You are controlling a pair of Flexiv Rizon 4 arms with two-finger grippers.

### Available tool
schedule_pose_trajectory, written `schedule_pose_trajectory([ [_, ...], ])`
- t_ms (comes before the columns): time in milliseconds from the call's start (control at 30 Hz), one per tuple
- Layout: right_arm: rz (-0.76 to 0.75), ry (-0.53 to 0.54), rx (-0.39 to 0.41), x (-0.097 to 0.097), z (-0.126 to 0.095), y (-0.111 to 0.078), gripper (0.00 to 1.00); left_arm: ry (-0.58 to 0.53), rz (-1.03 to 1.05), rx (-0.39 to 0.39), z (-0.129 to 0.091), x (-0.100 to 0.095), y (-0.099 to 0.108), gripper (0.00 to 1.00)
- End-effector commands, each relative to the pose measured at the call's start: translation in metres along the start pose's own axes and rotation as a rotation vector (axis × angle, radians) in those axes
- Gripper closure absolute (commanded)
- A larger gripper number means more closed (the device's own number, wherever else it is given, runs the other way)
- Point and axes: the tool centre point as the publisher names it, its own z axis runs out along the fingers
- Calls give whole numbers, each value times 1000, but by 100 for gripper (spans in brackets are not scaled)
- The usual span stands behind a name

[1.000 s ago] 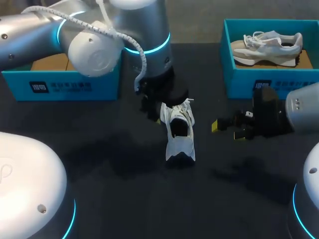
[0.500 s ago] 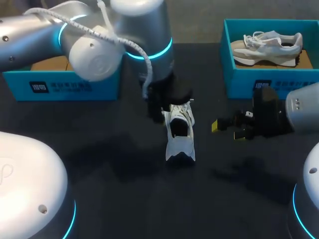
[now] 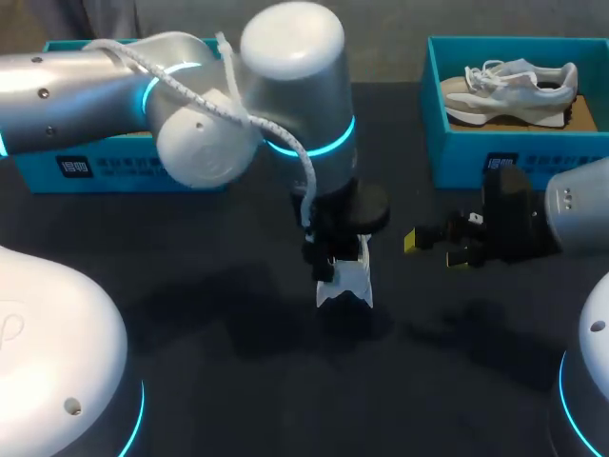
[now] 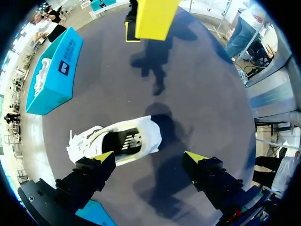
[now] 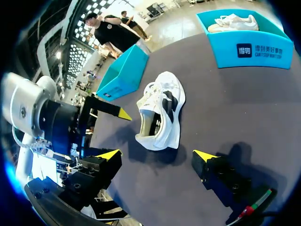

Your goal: Take the shoe out of the shoebox, open the shoe tongue, remove and reinsert the insole, then place the shoe into the shoebox

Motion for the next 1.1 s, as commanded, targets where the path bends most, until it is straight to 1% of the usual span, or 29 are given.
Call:
schedule_pose_trajectory([
  [33,0,-1,-2,1,0,-2,0,-7,-23,1,22,-1,-12,4],
  [67,0,-1,-2,1,0,-2,0,-7,-24,-25,28,-1,-13,4],
  [100,0,-1,-2,1,0,-2,0,-14,-44,-8,32,-2,-15,2],
  [133,0,-1,-2,1,0,-2,0,-15,-53,-20,36,-2,-17,2],
  [200,0,-1,-2,1,0,-2,0,-23,-82,-12,45,-3,-20,0],
  [300,0,-1,-2,1,0,-2,0,-20,-108,-5,55,-4,-24,0],
  [433,0,-1,-2,1,0,-2,0,-17,-133,-18,70,-4,-27,0],
  [567,0,-1,-2,1,0,-2,0,-22,-148,-43,76,-3,-26,0],
  [833,0,-1,-2,1,0,-2,0,-15,-187,-65,89,1,-22,0],
  [900,0,-1,-2,1,0,-2,0,-20,-195,-76,91,2,-23,2],
  [933,0,-1,-2,1,0,-2,0,-19,-193,-76,92,3,-23,6],
  [967,0,-1,-2,1,0,-2,0,-20,-199,-78,92,3,-23,20],
  [1067,0,-1,-2,1,0,-2,0,-28,-200,-83,90,5,-24,28],
  [1100,0,-1,-2,1,0,-2,0,-31,-198,-85,89,6,-24,29],
])
